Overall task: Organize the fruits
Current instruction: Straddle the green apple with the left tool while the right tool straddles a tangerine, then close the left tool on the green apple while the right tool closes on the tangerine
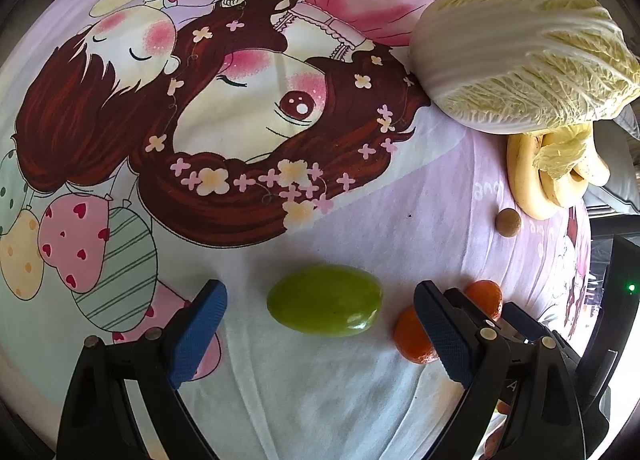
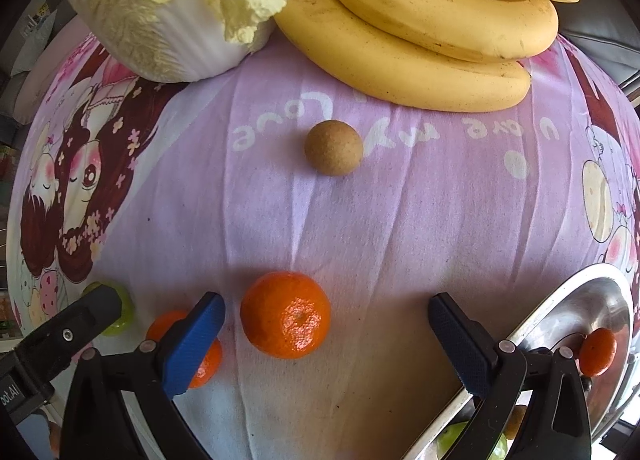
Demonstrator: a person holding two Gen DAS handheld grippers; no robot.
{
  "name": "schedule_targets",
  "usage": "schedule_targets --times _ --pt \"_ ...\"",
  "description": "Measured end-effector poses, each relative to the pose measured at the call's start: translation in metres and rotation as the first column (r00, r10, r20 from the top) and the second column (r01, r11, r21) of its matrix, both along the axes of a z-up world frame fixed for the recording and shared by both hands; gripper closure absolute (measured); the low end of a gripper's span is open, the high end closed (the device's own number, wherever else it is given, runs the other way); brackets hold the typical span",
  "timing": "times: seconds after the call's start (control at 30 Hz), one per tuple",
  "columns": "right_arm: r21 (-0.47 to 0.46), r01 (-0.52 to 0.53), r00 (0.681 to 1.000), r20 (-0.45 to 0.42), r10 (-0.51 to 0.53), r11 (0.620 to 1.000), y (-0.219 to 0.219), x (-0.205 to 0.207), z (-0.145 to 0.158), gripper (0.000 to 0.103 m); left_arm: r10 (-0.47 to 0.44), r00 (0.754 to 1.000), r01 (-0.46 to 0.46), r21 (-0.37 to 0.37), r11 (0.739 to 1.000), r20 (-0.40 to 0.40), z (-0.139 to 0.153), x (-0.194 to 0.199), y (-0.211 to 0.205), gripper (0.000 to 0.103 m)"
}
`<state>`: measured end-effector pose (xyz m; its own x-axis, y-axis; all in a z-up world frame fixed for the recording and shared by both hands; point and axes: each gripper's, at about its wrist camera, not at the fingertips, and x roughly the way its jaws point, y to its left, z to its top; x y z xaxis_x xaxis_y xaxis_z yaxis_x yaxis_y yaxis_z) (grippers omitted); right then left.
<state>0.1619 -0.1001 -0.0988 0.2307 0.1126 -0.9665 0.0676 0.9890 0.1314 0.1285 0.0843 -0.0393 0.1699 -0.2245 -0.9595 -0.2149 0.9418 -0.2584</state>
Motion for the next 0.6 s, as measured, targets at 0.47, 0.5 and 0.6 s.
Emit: schedule_targets --times 0.47,0.5,0.6 --pt "-0.032 -0.066 0.992 0.105 0.069 0.997 0.009 -0.024 0.006 0.016 -0.013 1.000 0.012 0.047 0.999 0.021 0.003 0.000 -0.004 0.033" --pt "-0.034 -0.072 0.991 0.108 0.075 0.997 0.010 -0.025 0.006 0.020 -0.015 1.000 0.014 0.051 0.999 0.022 0.003 0.000 -0.004 0.033" --pt "-0.061 -0.089 0.988 0.123 0.096 0.994 0.015 -0.029 0.010 0.031 -0.031 0.999 0.030 0.047 0.998 0.033 0.006 0.001 -0.006 0.040"
